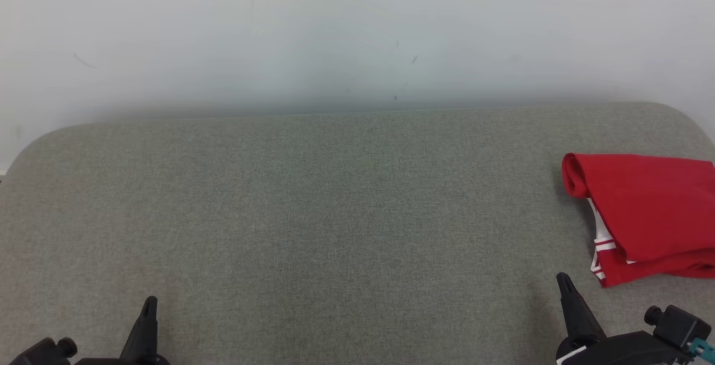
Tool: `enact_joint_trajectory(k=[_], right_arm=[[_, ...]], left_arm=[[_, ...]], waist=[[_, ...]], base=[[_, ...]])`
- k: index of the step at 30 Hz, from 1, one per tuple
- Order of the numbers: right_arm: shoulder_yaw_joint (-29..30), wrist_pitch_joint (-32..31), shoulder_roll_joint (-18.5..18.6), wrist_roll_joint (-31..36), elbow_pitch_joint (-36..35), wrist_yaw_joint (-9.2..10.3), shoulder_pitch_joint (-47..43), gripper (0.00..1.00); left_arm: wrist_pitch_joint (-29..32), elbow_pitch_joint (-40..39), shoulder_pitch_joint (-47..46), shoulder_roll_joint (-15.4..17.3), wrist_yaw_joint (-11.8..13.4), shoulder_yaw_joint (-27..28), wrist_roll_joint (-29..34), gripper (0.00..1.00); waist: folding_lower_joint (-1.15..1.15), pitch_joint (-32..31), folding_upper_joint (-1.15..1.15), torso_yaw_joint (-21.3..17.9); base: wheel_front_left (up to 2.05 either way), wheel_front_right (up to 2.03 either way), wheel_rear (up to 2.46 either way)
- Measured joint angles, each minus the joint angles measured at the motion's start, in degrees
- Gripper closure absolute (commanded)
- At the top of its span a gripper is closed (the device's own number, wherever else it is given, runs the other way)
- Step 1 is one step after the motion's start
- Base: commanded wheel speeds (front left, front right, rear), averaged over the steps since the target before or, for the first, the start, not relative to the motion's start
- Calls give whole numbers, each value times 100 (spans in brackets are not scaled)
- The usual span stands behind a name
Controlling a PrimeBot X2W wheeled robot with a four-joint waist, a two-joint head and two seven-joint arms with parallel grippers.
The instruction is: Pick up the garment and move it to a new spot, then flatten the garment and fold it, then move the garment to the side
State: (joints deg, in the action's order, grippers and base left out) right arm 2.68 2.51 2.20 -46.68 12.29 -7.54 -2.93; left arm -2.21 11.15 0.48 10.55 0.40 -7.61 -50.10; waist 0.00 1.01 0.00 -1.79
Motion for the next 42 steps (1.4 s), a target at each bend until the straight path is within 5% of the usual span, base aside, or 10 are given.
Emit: enact_joint_trajectory(k=[42], right_arm=[[-109, -126, 19, -2459, -79, 0, 316, 100]], left_arm=[[775, 169, -321, -388, -403, 1013, -2248, 100]], waist=[[0, -34, 0, 67]], base=[[0, 0, 0]])
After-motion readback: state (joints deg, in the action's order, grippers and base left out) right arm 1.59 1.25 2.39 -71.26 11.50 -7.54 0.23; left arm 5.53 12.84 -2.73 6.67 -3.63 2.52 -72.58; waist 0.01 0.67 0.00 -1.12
